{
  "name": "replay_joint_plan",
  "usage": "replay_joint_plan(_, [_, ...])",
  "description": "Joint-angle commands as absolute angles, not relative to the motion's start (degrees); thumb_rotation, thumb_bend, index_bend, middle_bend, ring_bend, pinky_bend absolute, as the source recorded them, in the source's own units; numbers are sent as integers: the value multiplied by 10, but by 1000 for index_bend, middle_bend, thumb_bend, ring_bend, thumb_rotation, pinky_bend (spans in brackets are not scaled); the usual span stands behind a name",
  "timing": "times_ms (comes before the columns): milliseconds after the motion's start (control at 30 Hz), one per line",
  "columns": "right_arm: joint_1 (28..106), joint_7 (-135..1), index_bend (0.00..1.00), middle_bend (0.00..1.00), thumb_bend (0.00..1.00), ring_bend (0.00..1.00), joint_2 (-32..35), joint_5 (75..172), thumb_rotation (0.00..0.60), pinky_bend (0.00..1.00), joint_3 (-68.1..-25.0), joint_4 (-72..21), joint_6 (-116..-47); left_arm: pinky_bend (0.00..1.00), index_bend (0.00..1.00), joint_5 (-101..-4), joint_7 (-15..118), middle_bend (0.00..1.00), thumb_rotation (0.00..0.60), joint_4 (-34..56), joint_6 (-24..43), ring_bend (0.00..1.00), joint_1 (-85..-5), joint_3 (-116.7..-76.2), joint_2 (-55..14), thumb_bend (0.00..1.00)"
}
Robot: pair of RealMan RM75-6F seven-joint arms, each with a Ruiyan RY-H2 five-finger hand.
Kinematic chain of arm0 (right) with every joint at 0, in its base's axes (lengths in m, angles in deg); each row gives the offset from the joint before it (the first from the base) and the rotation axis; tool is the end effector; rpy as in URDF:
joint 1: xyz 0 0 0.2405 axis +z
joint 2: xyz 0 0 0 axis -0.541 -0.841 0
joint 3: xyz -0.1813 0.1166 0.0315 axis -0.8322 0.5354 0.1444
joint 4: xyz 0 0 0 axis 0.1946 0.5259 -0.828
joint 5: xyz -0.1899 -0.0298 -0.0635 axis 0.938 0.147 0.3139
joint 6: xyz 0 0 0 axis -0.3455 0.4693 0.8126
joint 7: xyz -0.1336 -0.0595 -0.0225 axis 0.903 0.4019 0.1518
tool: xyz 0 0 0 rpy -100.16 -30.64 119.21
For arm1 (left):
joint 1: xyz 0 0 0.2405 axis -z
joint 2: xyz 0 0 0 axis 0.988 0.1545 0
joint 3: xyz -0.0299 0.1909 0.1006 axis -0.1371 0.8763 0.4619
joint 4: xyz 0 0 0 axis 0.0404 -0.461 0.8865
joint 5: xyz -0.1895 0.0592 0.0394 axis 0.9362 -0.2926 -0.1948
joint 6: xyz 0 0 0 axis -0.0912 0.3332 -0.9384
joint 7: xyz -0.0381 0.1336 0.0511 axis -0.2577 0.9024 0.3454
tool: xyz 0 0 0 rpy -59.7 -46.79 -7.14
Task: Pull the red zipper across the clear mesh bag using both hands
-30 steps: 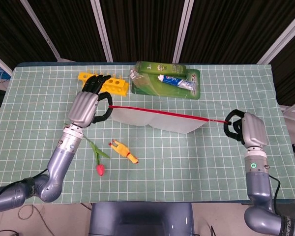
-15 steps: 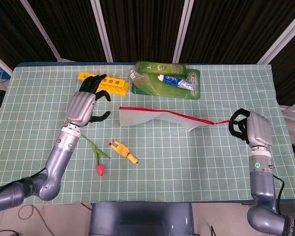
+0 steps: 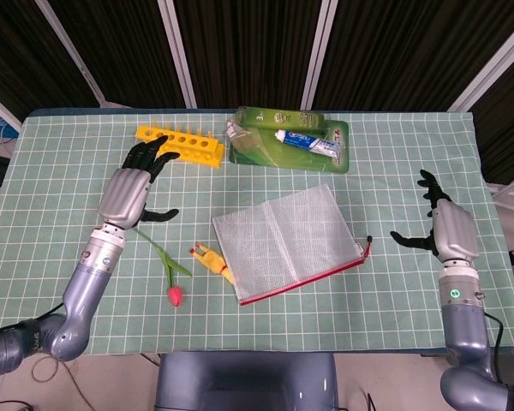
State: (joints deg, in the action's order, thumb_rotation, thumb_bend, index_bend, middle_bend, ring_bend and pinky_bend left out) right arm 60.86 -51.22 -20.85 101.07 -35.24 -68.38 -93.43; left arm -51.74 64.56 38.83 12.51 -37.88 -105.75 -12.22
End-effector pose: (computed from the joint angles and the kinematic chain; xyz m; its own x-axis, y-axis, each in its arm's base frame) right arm -0.1616 -0.2940 0.1578 0.0494 0.0088 0.9987 -0.9848 0.1674 0.0472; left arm -0.0764 0.3376 0.0922 0.1933 0.0271 0.9808 0.9302 -0.3229 -0.1744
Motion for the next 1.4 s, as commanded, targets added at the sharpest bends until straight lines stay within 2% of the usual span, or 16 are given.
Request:
replay_joint_plan(33, [597, -518, 27, 117, 178, 174, -218, 1026, 600, 324, -364, -689, -934, 0, 160, -530, 636, 0, 600, 410, 136, 0, -403, -1040, -100, 65])
replay_joint_plan(267, [546, -508, 0, 2, 114, 56, -246, 1145, 600, 266, -435, -673, -959, 0, 99, -603, 629, 0, 600, 435, 186, 0, -484, -962, -43, 65])
replay_joint_plan(433, [486, -523, 0, 0, 89, 0, -255, 1259, 600, 238, -500, -627, -1007, 0, 20, -668, 610, 0, 600, 402, 237, 0, -560, -889, -17, 64])
replay_joint_plan(633, [416, -585, 0, 0, 65, 0, -242, 1347, 600, 226, -549, -540, -1072, 0, 0, -720, 562, 0, 600, 334, 289, 0, -628, -841, -9, 54])
replay_joint_plan(800, [376, -632, 0, 0, 60, 0, -216, 1371, 600, 226, -563, -457, -1107, 0, 0, -752, 529, 0, 600, 268, 335, 0, -667, -833, -24, 53])
replay_joint_plan(967, [369, -667, 0, 0, 61, 0, -206, 1374, 600, 225, -548, -439, -1115, 0, 0, -753, 491, 0, 600, 247, 353, 0, -680, -849, -35, 53])
replay_joint_plan(1400, [358, -683, 0, 0, 59, 0, -212, 1375, 600, 225, -537, -434, -1091, 0, 0, -782, 483, 0, 600, 240, 346, 0, -691, -856, -34, 53])
